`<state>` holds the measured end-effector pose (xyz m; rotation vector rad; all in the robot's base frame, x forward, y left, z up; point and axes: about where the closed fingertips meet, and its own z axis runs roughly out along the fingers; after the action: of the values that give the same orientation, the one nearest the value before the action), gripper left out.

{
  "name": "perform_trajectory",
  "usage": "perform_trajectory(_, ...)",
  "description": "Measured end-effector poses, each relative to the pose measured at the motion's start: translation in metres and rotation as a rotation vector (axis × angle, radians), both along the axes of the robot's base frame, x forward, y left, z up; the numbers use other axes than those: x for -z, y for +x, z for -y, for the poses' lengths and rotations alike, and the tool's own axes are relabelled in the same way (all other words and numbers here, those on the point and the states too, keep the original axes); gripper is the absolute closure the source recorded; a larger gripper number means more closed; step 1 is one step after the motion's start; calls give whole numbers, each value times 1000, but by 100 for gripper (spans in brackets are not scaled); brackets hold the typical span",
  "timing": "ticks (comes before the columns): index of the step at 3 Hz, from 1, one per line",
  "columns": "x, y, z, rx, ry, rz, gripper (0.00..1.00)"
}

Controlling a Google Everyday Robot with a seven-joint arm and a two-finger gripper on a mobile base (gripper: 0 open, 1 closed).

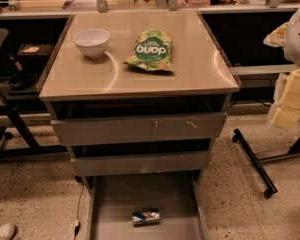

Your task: Pick redbull can from bottom drawer and place on counter

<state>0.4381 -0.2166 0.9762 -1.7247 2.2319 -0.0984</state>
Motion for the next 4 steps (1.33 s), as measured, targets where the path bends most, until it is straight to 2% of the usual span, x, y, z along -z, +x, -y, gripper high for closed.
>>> perform_trajectory(1,0,0,0,0,0,0,0)
perform_trajectory(2,29,-2,-4,9,12,-10,0)
perform_trajectory(3,91,-8,-21,-5,41,-34,0)
perform_trajectory(4,176,-23,-41,-45,53,-120,0)
